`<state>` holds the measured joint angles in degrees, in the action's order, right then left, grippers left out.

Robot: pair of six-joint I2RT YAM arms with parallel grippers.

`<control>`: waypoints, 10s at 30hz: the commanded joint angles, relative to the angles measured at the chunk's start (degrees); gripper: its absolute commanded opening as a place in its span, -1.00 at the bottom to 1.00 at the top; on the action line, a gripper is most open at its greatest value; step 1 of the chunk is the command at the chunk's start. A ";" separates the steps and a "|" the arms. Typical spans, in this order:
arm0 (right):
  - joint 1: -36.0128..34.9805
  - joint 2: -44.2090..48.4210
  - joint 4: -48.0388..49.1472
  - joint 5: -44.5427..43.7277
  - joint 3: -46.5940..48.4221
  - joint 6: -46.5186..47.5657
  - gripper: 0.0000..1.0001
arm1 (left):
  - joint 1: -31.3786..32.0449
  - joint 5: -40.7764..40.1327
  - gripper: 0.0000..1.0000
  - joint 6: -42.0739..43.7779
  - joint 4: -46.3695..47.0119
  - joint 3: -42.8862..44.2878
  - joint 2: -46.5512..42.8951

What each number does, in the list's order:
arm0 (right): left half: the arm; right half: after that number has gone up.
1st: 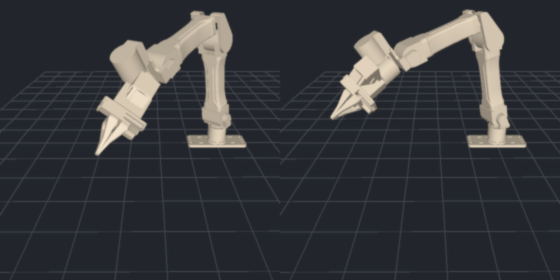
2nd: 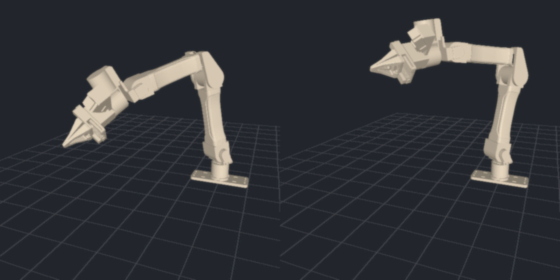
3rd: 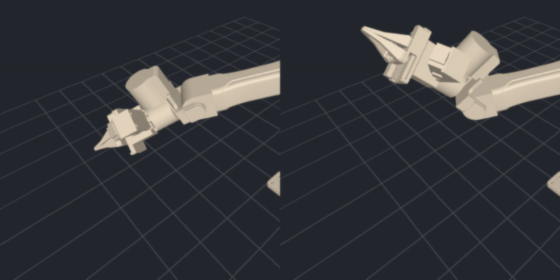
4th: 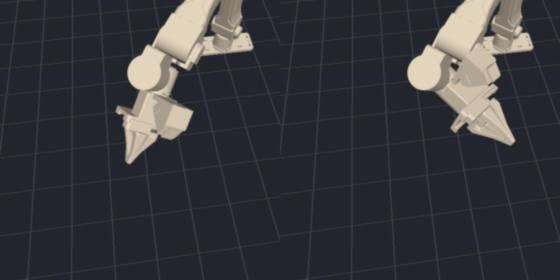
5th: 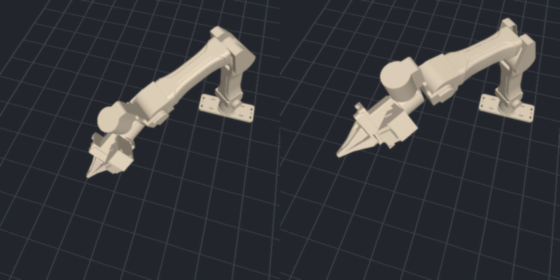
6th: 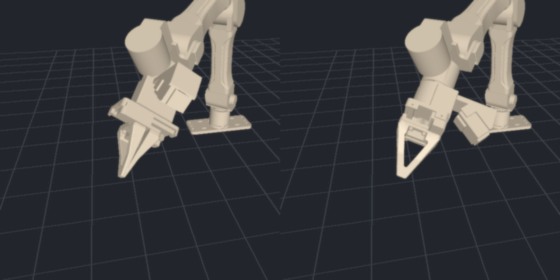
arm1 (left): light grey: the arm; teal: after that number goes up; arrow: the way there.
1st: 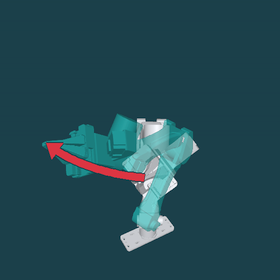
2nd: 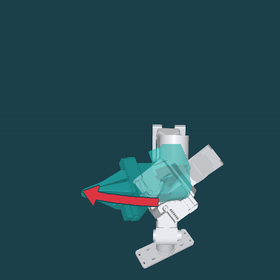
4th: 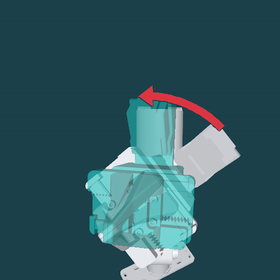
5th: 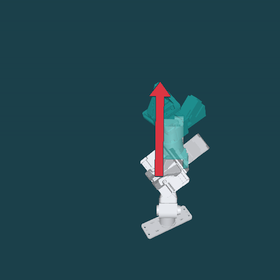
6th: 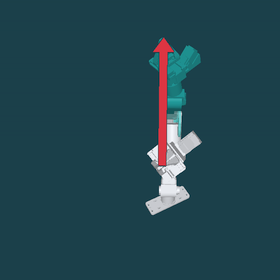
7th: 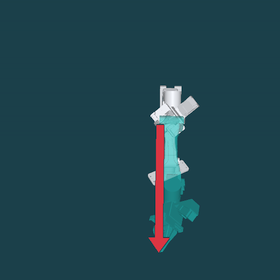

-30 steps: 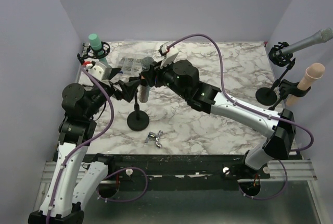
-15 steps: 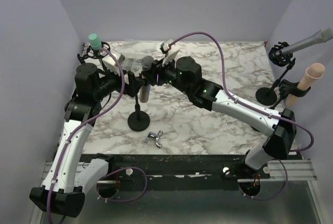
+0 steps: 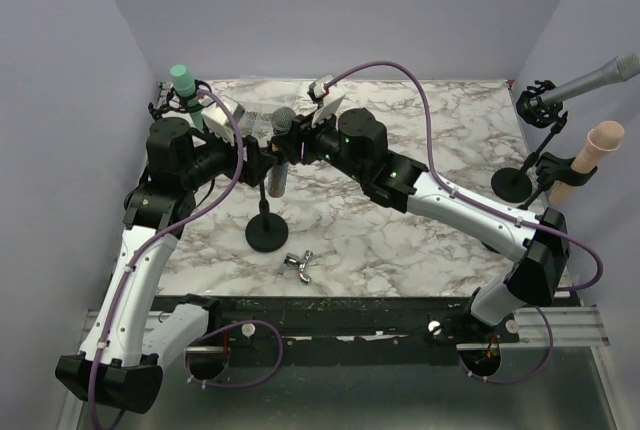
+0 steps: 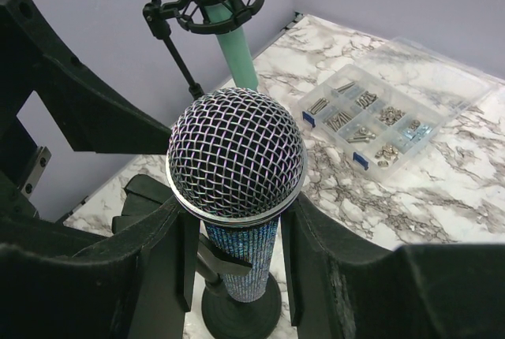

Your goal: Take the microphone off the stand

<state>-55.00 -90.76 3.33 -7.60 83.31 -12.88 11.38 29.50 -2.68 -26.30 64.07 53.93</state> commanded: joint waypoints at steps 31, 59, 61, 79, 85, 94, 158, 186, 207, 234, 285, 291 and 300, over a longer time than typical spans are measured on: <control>0.60 -1.42 0.60 -1.18 3.28 -0.52 -0.98 | 0.49 4.19 0.49 2.41 -5.61 4.28 2.35; 1.39 -0.18 -3.24 -17.92 9.55 -0.26 -0.99 | 0.60 -5.88 -1.00 3.13 -2.08 1.74 -0.73; 1.39 1.33 -3.20 -20.02 8.27 -0.21 -0.99 | 0.63 -7.32 -1.00 3.07 -1.34 1.24 -1.71; 1.39 9.59 -2.31 -30.83 -9.52 4.66 -0.99 | 0.57 -17.59 -1.00 1.27 8.21 -5.97 -9.90; 2.55 2.96 -5.69 -39.34 -7.18 9.01 -0.99 | 0.52 -17.35 -1.00 1.01 8.45 -6.02 -9.37; 6.40 -5.76 -12.37 -34.78 -2.77 10.40 -0.98 | 0.58 -18.89 -1.00 0.66 8.13 -5.92 -9.34; -1.41 -20.80 -19.69 -2.62 -12.52 44.05 -0.11 | 0.49 -23.08 -1.00 -0.18 8.05 -6.31 -11.24; -0.96 -9.02 -21.79 -0.69 -9.97 35.84 1.00 | 0.51 -22.92 -1.00 -0.20 8.44 -6.59 -10.78; 2.68 2.53 -13.76 10.33 -5.46 -19.61 1.00 | 0.49 -21.23 0.05 -0.41 10.77 -8.70 -12.97; 2.80 13.33 -11.49 4.84 -16.76 -14.06 1.00 | 3.13 -18.88 0.97 -7.25 -4.64 -8.01 -14.59; 2.88 20.77 -9.19 3.38 -24.77 -12.50 1.00 | 2.08 -25.85 -0.49 -18.94 -22.65 -1.93 -0.25; 2.88 20.80 -9.31 3.04 -24.97 -12.51 1.00 | 2.07 -25.97 -0.50 -22.59 -20.11 -7.91 -1.11; 2.84 19.58 -9.09 3.66 -25.04 -12.73 1.00 | 2.09 -26.33 -0.52 -27.01 -17.07 -17.55 -3.17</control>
<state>-52.12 -70.06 -7.07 -4.62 58.94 -25.43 13.23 4.19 -28.73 -25.30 56.42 48.25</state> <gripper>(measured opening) 0.998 0.268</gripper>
